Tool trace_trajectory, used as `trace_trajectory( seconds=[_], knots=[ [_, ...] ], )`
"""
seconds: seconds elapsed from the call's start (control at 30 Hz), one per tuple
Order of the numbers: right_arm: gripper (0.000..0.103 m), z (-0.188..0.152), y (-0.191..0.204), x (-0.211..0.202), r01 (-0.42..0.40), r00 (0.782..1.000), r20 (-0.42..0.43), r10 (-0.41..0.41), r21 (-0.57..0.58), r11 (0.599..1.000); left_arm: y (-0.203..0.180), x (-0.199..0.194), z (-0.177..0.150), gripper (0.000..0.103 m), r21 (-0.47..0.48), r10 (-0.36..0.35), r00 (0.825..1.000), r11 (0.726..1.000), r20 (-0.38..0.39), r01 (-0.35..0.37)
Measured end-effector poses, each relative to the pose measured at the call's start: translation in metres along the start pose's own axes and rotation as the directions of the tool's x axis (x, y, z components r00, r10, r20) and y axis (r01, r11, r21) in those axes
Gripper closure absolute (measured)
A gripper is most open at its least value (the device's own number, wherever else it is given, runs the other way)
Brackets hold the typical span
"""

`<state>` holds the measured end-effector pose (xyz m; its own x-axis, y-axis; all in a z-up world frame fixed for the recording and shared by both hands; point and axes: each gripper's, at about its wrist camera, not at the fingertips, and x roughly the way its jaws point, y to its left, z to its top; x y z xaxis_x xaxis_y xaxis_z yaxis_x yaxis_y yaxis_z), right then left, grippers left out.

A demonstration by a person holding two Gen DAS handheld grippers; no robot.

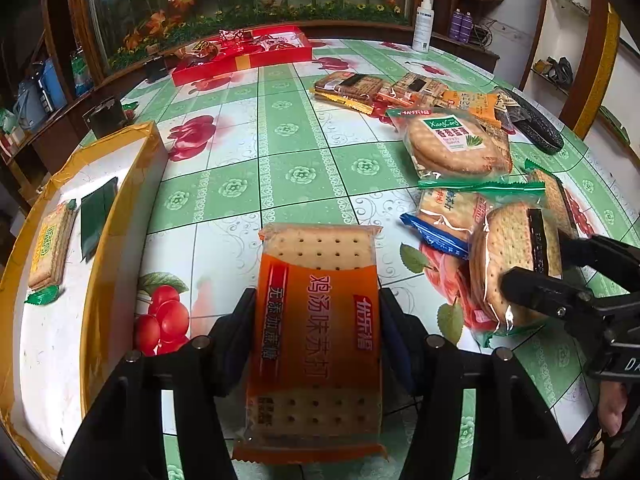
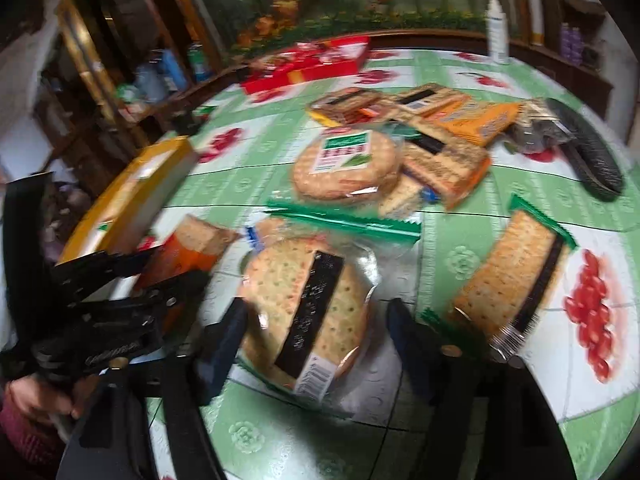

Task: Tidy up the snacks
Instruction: 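Carry the orange pack with the left tool toward the yellow tray while the right carries the round bag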

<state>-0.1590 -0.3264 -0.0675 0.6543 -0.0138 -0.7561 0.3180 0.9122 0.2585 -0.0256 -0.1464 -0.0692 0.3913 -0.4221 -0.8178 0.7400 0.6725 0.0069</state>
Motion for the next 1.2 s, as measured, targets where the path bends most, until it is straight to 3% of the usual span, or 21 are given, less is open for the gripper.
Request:
trace_trajectory(
  seconds=[0.1,0.2,0.23,0.3,0.37,0.4,0.63,0.8,1.2],
  knots=[
    [0.024,0.002,0.013,0.000,0.037,0.999,-0.010,-0.038,-0.020,0.999,0.003,0.004,0.001,0.019,-0.009,-0.008,1.000,1.000,-0.027,0.007],
    [0.016,0.004,0.023,0.002,0.128,0.992,-0.008,-0.129,-0.042,0.991,0.003,0.006,0.001,0.019,-0.004,-0.005,0.999,1.000,-0.032,0.005],
    [0.015,0.004,0.024,0.003,0.142,0.990,-0.009,-0.142,-0.044,0.989,0.002,0.005,0.001,0.019,0.000,-0.003,1.000,1.000,-0.028,0.003],
    [0.014,0.005,0.024,0.007,0.152,0.988,-0.016,-0.152,-0.030,0.988,0.001,0.004,0.001,0.038,0.007,-0.010,1.000,1.000,-0.012,0.010],
    [0.016,0.004,0.025,0.010,0.154,0.988,-0.018,-0.155,-0.031,0.988,-0.002,0.002,0.001,0.046,0.026,0.000,1.000,1.000,0.000,0.000],
    [0.025,0.003,0.025,0.009,0.138,0.990,-0.008,-0.138,-0.031,0.990,-0.004,0.001,0.001,0.046,0.033,0.006,1.000,0.999,0.004,-0.006],
    [0.025,-0.006,0.018,-0.006,0.122,0.992,0.016,-0.123,0.012,0.992,-0.008,-0.008,-0.002,0.047,0.036,0.011,0.999,0.999,0.032,-0.012],
    [0.025,-0.010,0.012,-0.022,0.096,0.994,0.040,-0.098,0.038,0.995,-0.006,-0.017,-0.006,0.047,-0.006,-0.034,0.999,0.999,0.035,0.034],
    [0.025,-0.012,0.026,-0.038,0.036,0.997,0.067,-0.037,0.020,0.999,0.011,-0.057,-0.007,0.047,-0.057,-0.031,0.994,0.998,0.109,0.037]
  ],
)
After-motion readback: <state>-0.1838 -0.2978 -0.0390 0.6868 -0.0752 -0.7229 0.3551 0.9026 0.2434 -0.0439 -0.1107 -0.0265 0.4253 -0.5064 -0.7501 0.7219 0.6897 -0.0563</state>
